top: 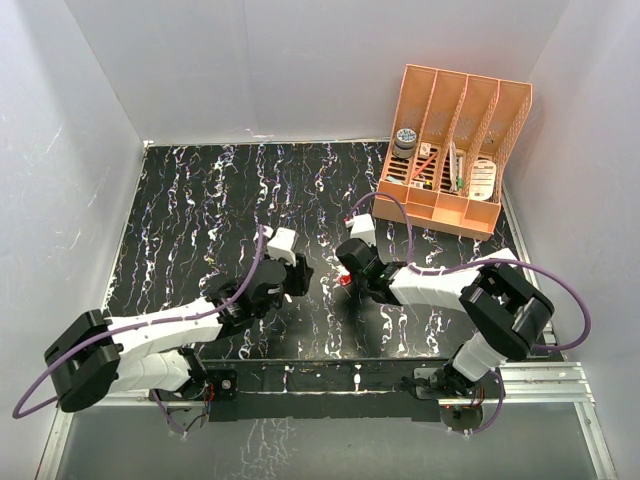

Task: Put the keys on the keyring

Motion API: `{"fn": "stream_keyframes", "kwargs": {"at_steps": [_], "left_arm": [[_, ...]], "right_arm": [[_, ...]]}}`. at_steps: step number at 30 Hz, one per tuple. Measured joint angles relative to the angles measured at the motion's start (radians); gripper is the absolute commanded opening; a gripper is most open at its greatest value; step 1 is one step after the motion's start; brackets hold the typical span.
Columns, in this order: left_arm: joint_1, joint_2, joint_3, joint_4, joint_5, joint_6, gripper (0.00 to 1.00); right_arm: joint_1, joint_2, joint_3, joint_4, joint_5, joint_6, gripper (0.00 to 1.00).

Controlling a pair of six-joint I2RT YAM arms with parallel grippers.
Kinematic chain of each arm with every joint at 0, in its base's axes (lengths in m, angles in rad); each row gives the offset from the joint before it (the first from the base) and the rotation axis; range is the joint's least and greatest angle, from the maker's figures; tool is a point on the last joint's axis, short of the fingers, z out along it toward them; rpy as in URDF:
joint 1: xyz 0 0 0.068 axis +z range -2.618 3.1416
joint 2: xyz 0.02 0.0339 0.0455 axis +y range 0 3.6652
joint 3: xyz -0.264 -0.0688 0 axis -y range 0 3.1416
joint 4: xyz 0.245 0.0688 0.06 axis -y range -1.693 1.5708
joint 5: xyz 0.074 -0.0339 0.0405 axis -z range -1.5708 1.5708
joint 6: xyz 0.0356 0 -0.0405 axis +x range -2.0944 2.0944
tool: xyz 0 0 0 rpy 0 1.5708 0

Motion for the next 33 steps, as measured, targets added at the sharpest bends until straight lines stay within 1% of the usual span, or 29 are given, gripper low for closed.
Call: {"fn": "stream_keyframes", "kwargs": {"at_steps": [2,8,17,23,33], "left_arm": [[0.000,0.032,-0.013,0.056,0.035,0.023,0.39],[0.000,0.147,-0.014,0.156,0.108,0.080,0.39],[0.000,0.215,-0.016,0.277,0.127,0.117,0.38],[0.000,0.337,-0.016,0.374,0.132,0.156,0.35],[0.000,0.527,-0.005,0.555,0.154,0.207,0.32]], "right_arm": [[0.000,0.001,0.003,0.001,-0.005,-0.002,0.00],[0.000,0.012,0.017,0.005,-0.019,-0.005,0.00],[0.000,0.013,0.022,0.008,-0.018,0.001,0.00],[0.000,-0.119,-0.031,0.016,-0.002,0.026,0.00],[0.000,-0.340,-0.063,0.007,0.066,0.039,0.00]]}}
